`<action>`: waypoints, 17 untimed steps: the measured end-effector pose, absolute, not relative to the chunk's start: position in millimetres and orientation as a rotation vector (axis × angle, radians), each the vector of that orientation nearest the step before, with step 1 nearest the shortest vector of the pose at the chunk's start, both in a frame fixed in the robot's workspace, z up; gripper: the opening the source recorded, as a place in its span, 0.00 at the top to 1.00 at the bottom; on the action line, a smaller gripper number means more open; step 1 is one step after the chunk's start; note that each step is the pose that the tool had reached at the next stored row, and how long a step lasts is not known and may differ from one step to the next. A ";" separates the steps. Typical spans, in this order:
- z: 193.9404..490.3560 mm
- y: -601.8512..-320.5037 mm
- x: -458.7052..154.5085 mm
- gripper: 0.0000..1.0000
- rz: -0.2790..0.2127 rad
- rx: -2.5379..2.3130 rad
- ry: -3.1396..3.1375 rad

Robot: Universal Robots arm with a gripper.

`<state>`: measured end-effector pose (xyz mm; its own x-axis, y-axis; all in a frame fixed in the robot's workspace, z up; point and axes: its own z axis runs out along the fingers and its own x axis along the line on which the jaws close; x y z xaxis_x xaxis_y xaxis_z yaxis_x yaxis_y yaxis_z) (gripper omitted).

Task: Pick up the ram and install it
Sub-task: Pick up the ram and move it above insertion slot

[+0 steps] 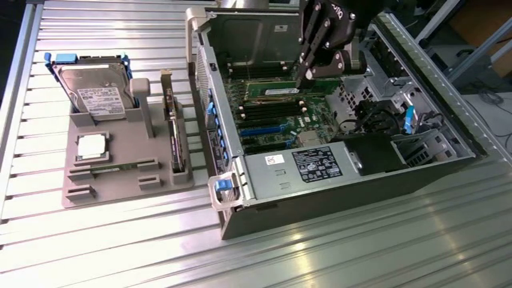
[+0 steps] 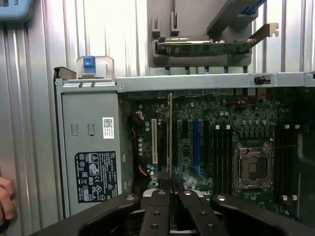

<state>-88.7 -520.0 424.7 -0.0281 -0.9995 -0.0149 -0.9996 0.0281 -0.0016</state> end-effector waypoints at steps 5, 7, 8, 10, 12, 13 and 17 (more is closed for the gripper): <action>424.7 -520.0 -78.3 0.88 0.014 -2.182 2.244; 424.7 -520.0 -74.5 0.88 0.014 -2.182 2.244; 424.7 -520.0 -72.4 0.88 0.014 -2.182 2.244; 424.7 -520.0 -68.8 0.88 0.014 -2.182 2.244; 424.7 -520.0 -64.2 0.88 0.014 -2.182 2.244; 424.7 -520.0 -61.8 0.88 0.014 -2.182 2.244; 424.7 -520.0 -56.4 0.88 0.014 -2.182 2.244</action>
<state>-56.4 -520.0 424.7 -0.0280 -0.9995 -0.0147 -0.9996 0.0281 -0.0015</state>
